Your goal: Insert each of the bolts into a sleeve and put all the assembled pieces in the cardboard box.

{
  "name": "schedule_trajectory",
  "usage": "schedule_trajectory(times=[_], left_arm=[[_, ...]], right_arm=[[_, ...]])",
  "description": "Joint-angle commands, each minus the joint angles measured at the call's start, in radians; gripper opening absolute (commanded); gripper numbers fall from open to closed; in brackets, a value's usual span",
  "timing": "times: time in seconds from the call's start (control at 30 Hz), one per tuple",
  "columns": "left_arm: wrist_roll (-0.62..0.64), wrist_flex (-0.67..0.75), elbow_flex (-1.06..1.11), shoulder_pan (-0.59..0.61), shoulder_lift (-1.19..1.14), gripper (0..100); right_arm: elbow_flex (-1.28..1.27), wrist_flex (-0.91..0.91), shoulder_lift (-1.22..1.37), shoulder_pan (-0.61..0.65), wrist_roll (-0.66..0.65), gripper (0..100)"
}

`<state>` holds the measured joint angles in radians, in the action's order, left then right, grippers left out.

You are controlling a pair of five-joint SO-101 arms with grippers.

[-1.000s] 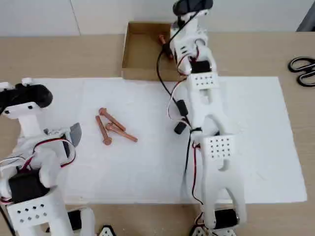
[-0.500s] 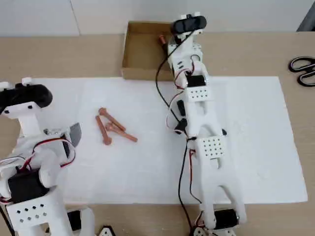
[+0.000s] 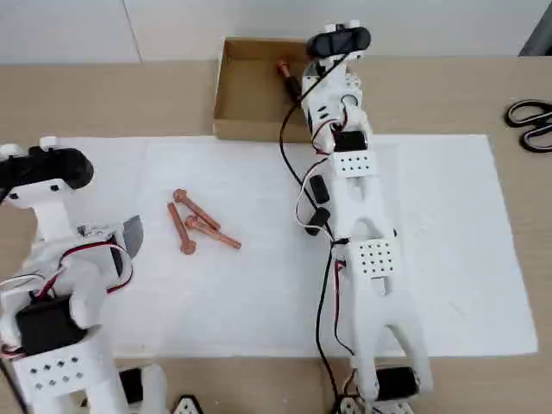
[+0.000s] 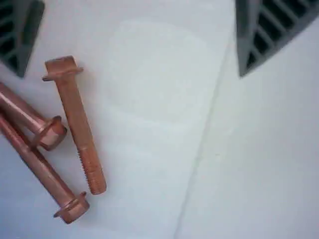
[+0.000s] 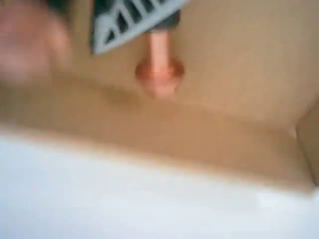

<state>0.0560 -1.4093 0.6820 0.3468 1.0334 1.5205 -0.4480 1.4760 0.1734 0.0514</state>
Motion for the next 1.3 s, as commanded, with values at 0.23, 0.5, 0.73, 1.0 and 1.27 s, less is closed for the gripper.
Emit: schedule_trajectory(times=[0.23,0.5,0.73,1.0,1.27], left_arm=[[-0.006,-0.018,-0.01,0.003,0.015,26],[-0.008,-0.017,-0.012,0.003,0.015,26],[-0.008,-0.018,-0.012,0.003,0.015,26],[-0.008,-0.023,-0.012,0.0,0.015,26],[-0.005,-0.023,-0.008,0.003,0.015,26]], right_arm=[[0.017,0.022,-0.033,-0.007,-0.014,18.8],[0.16,-0.165,-0.077,-0.015,-0.015,18.8],[0.164,-0.487,-0.36,-0.074,-0.012,18.8],[0.164,-0.96,-0.639,-0.087,-0.012,18.8],[0.161,-1.234,-0.822,-0.09,-0.014,18.8]])
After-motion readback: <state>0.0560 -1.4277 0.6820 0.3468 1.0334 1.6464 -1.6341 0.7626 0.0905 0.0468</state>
